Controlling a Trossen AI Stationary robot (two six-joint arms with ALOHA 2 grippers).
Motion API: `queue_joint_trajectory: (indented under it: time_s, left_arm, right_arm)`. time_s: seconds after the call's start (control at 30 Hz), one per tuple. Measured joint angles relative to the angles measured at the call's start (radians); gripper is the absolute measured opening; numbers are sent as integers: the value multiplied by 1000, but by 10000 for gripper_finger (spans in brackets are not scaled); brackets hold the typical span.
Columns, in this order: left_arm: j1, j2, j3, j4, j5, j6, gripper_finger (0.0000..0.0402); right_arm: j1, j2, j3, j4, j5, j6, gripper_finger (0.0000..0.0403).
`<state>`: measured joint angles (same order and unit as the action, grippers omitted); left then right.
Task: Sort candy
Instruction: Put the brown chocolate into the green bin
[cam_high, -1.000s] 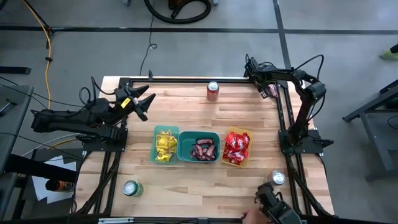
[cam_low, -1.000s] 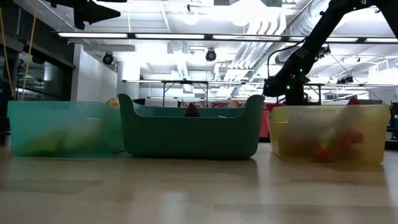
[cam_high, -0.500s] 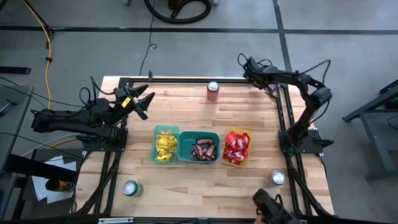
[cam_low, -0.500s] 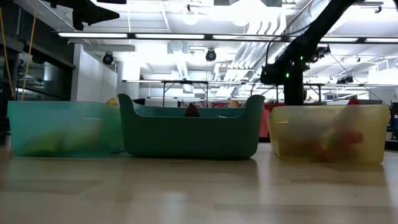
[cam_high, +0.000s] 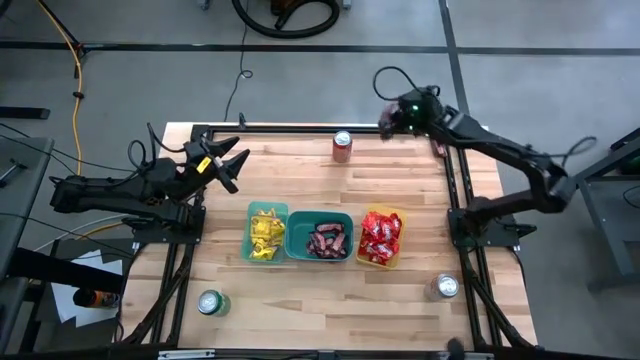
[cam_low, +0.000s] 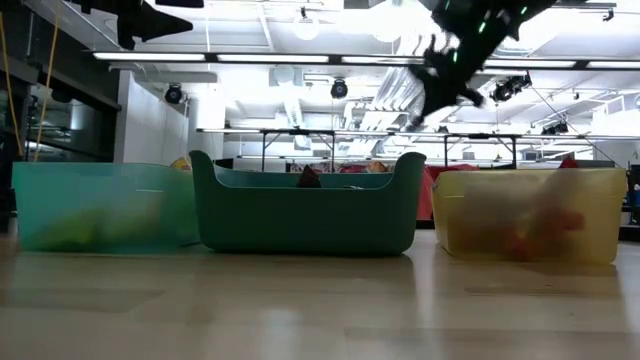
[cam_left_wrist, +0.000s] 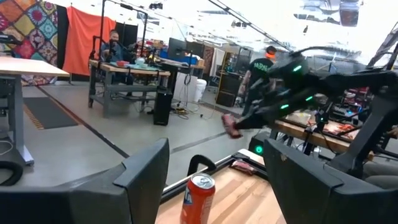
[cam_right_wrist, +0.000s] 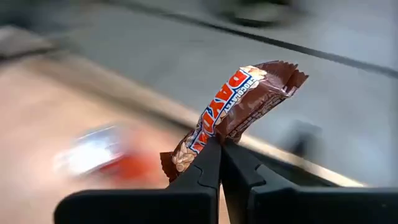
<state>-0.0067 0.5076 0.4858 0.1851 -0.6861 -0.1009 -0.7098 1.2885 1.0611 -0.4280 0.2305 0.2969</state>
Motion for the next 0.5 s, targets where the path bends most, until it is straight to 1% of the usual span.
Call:
queue_joint_trajectory:
  time_s: [0.07, 0.17, 0.23, 0.3, 0.37, 0.43, 0.5]
  left_arm:
    - [0, 0, 0, -6, 0, 1, 245]
    - [0, 0, 0, -8, 1, -7, 245]
    - [-2, 0, 0, -8, 2, -57, 245]
    - [-2, 0, 0, -8, 11, -117, 245]
    - [-2, 0, 0, -7, 23, -159, 245]
    - [-2, 0, 0, -7, 46, -177, 245]
    - [-2, 0, 0, -5, 89, -177, 245]
  right_arm:
    - [36, -52, 1, 18, -187, -91, 0]
    - [103, -110, 2, 24, -461, -132, 0]
    - [164, -141, 2, 35, -580, -101, 0]
    - [246, -160, 2, 51, -633, -46, 0]
    - [343, -171, 2, 61, -632, -14, 0]
    - [454, -171, 2, 92, -594, 11, 0]
    - [564, -166, 2, 119, -515, 11, 0]
